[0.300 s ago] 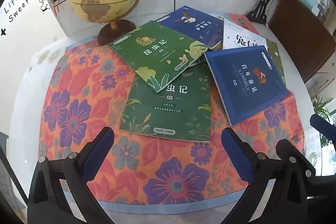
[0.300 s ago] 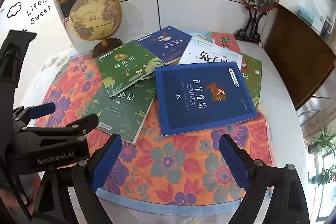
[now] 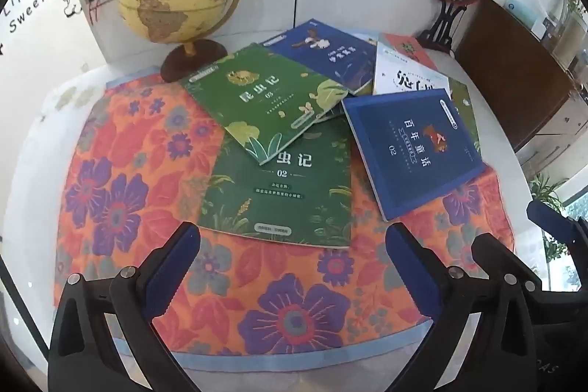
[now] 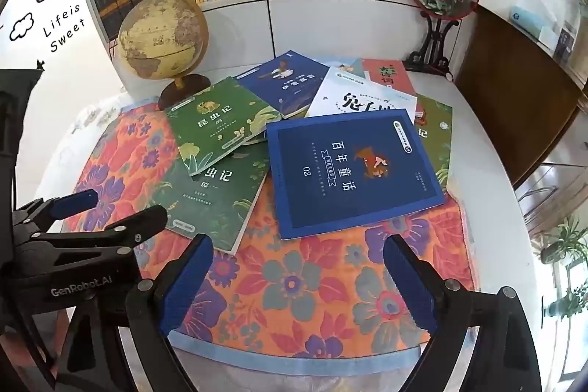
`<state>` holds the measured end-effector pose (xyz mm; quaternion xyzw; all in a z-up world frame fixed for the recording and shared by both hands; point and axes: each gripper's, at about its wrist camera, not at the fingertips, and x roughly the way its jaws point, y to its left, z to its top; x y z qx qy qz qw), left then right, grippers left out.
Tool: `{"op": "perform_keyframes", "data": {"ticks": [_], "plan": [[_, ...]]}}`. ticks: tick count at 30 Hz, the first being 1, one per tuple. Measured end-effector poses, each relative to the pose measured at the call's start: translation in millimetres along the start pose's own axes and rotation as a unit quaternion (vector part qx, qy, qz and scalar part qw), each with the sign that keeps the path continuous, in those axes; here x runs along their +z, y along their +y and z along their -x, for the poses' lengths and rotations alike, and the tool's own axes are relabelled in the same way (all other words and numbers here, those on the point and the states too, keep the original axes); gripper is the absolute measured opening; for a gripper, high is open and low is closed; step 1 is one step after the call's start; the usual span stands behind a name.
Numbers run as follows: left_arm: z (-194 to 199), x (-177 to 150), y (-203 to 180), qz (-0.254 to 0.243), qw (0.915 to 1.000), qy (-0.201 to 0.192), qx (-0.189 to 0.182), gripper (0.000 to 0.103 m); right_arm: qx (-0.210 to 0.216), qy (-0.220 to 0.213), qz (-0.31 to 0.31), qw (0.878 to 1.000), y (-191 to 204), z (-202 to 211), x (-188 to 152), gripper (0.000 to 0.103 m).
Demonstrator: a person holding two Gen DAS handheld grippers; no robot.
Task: Organize books
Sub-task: 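Move both grippers toward the green caterpillar-cover book on the pile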
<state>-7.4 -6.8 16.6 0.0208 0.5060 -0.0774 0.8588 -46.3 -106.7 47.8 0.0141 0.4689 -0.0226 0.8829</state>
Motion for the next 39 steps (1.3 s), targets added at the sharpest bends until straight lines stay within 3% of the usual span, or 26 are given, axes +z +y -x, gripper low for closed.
{"op": "perform_keyframes", "data": {"ticks": [7, 11, 19, 39], "plan": [[10, -3, 0, 0.01, 0.9999, -0.011, -0.003, 0.101, 0.003, -0.017, -0.002, 1.0, -2, 16, -5, 0.093], [14, -15, 2, 0.003, 0.9996, -0.022, 0.019, 0.102, 0.001, -0.018, -0.007, 1.0, -7, 21, -7, 0.093], [10, -19, -3, 0.001, 0.9994, -0.01, 0.034, 0.102, -0.012, -0.026, -0.005, 1.0, -13, 25, -10, 0.093], [-2, -12, -11, 0.001, 0.9995, 0.009, 0.03, 0.102, 0.004, -0.038, 0.007, 0.999, -17, 25, -5, 0.093]]}}
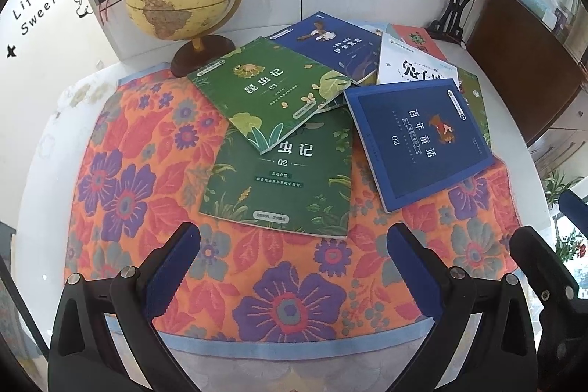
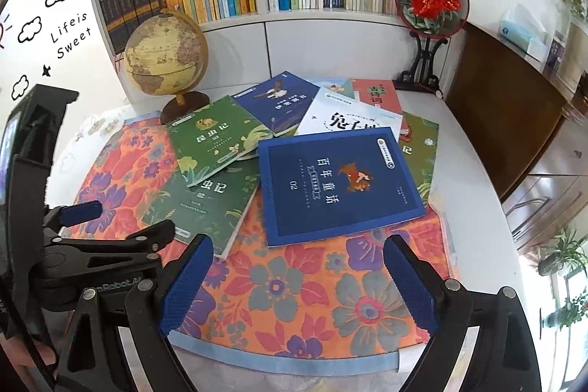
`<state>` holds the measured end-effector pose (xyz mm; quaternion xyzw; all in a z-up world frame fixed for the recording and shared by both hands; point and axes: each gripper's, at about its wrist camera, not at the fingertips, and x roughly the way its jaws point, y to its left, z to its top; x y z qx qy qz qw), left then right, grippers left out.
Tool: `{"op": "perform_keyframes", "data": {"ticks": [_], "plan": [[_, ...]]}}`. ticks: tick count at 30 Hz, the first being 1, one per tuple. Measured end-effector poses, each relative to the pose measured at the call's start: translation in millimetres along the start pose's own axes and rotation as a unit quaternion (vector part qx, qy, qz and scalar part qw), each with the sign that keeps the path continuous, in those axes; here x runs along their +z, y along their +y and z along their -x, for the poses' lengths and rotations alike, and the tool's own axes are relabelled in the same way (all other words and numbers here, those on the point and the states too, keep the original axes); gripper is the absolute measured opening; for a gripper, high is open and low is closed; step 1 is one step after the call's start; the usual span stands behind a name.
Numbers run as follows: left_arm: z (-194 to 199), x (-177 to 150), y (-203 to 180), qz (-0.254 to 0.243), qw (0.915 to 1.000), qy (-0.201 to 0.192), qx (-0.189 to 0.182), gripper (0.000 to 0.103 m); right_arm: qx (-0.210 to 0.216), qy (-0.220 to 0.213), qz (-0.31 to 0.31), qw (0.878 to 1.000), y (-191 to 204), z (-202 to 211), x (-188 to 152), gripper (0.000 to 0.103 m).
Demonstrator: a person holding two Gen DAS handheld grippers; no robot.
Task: Organize books
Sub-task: 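Move both grippers toward the green caterpillar-cover book on the pile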
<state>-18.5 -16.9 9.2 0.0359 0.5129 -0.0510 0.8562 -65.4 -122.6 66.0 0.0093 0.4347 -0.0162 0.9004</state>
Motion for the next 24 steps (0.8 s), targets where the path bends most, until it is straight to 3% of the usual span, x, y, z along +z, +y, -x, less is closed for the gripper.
{"op": "perform_keyframes", "data": {"ticks": [10, 18, 24], "plan": [[7, 11, 5, -0.006, 0.9998, -0.018, 0.007, 0.102, 0.016, -0.004, 0.004, 1.0, 4, -3, 21, 0.093], [14, 19, 12, -0.003, 0.9987, -0.036, 0.037, 0.102, 0.022, -0.027, 0.018, 0.999, 12, -4, 42, 0.093], [23, 25, 11, -0.005, 0.9973, -0.049, 0.054, 0.102, 0.061, 0.006, 0.0, 0.998, 5, -11, 61, 0.093]]}}
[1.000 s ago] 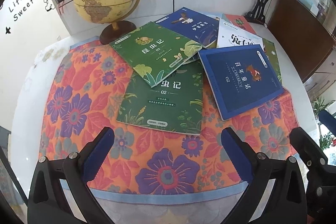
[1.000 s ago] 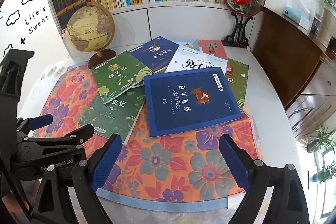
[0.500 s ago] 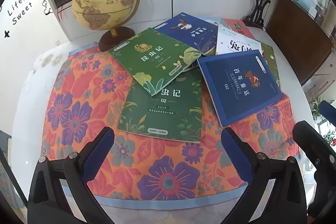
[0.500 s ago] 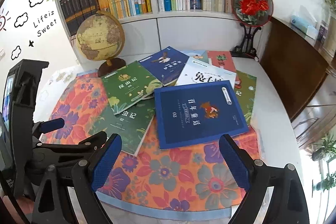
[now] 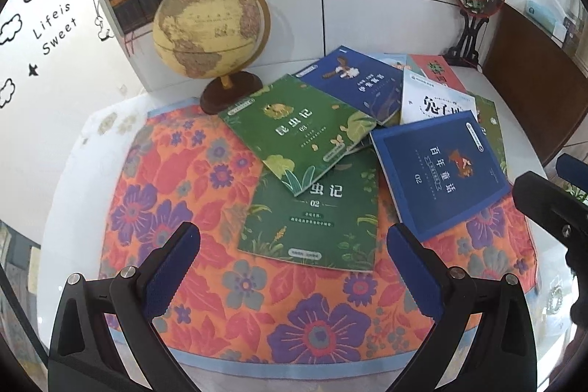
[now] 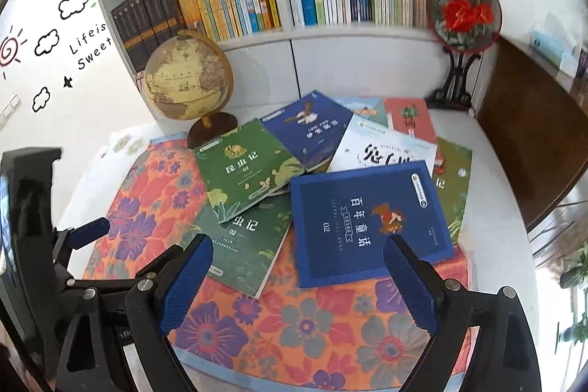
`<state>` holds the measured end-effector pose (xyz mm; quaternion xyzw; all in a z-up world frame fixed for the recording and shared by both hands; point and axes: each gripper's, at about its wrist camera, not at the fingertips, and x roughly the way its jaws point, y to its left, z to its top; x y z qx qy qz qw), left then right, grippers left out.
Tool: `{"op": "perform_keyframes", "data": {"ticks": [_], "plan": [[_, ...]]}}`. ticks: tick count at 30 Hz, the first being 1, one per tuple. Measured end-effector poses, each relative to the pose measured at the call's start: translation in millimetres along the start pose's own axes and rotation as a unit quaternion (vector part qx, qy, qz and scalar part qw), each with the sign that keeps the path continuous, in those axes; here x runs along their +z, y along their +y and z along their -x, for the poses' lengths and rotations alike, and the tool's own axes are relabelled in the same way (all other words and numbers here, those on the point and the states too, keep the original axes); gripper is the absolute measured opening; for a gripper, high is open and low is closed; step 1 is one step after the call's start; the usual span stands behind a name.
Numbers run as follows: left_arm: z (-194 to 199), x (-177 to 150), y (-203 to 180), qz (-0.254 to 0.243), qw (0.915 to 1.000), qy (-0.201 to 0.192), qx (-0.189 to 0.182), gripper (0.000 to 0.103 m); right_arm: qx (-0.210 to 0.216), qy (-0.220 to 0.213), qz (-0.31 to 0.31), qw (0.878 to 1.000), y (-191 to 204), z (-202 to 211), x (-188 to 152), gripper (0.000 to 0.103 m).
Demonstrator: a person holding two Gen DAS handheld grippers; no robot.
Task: Organize books
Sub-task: 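Move both grippers toward the green caterpillar-cover book on the pile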
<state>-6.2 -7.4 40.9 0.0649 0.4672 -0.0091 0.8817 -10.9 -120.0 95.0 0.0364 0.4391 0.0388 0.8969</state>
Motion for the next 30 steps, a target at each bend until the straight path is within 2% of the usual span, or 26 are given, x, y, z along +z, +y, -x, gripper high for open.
{"op": "perform_keyframes", "data": {"ticks": [4, 8, 10, 16, 18, 20, 21, 23, 30], "plan": [[-4, 1, -2, -0.003, 1.0, 0.007, -0.002, 0.102, -0.009, -0.022, 0.02, 1.0, 3, 7, 5, 0.093], [-3, 4, -1, -0.002, 1.0, 0.005, 0.007, 0.102, 0.034, -0.032, 0.01, 0.999, 0, 17, 11, 0.093], [0, 7, 0, -0.003, 0.9998, -0.002, 0.018, 0.102, 0.037, -0.034, 0.006, 0.999, 0, 19, 14, 0.093], [-5, 18, 6, 0.011, 0.9999, 0.0, 0.009, 0.102, -0.019, -0.045, 0.067, 0.997, 12, 17, 17, 0.093], [-9, 19, 8, 0.013, 0.9999, 0.001, 0.001, 0.102, 0.013, -0.046, 0.076, 0.996, 12, 15, 16, 0.093], [-12, 20, 10, 0.018, 0.9998, 0.005, -0.009, 0.101, 0.048, -0.049, 0.059, 0.996, 6, 13, 17, 0.093], [-13, 19, 10, 0.02, 0.9997, 0.007, -0.011, 0.101, 0.051, -0.048, 0.05, 0.996, 3, 11, 18, 0.093], [-15, 19, 10, 0.02, 0.9997, 0.006, -0.011, 0.101, 0.045, -0.046, 0.043, 0.997, 0, 9, 19, 0.093], [-12, 20, 12, 0.023, 0.9997, -0.001, 0.001, 0.101, -0.024, -0.045, 0.08, 0.995, 1, 9, 21, 0.093]]}}
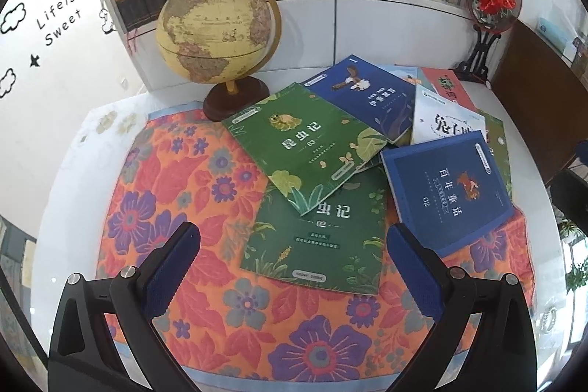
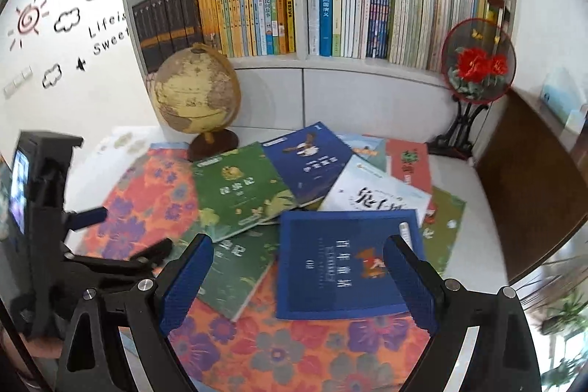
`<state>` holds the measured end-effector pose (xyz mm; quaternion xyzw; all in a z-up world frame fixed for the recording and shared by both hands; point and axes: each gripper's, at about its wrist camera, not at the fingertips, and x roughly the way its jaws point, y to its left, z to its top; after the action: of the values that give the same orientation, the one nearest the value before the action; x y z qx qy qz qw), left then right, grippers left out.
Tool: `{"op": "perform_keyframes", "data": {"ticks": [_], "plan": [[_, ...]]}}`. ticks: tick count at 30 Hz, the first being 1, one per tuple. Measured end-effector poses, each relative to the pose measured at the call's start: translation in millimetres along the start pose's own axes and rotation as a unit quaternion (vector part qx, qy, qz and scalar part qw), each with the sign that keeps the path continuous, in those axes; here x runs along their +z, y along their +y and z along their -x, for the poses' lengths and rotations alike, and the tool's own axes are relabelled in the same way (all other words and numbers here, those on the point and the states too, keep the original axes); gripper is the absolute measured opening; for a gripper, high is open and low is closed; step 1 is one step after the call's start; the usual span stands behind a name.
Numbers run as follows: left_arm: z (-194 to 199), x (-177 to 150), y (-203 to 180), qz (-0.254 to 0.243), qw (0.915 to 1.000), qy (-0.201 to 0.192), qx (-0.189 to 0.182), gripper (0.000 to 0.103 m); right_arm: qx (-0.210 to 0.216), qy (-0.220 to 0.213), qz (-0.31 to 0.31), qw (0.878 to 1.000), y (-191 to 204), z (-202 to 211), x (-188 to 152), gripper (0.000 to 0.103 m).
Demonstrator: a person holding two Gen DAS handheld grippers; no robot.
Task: Organize books
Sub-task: 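Move both grippers toward the green caterpillar-cover book on the pile, then close both grippers side by side on the green caterpillar-cover book's edge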
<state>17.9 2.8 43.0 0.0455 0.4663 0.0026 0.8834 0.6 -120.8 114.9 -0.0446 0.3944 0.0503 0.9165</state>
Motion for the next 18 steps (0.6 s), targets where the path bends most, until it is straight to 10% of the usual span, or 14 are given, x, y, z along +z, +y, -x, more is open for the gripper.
{"op": "perform_keyframes", "data": {"ticks": [18], "plan": [[-24, 10, 7, 0.015, 0.9997, 0.019, -0.004, 0.101, 0.027, 0.016, 0.055, 0.998, -4, -22, 36, 0.093]]}}
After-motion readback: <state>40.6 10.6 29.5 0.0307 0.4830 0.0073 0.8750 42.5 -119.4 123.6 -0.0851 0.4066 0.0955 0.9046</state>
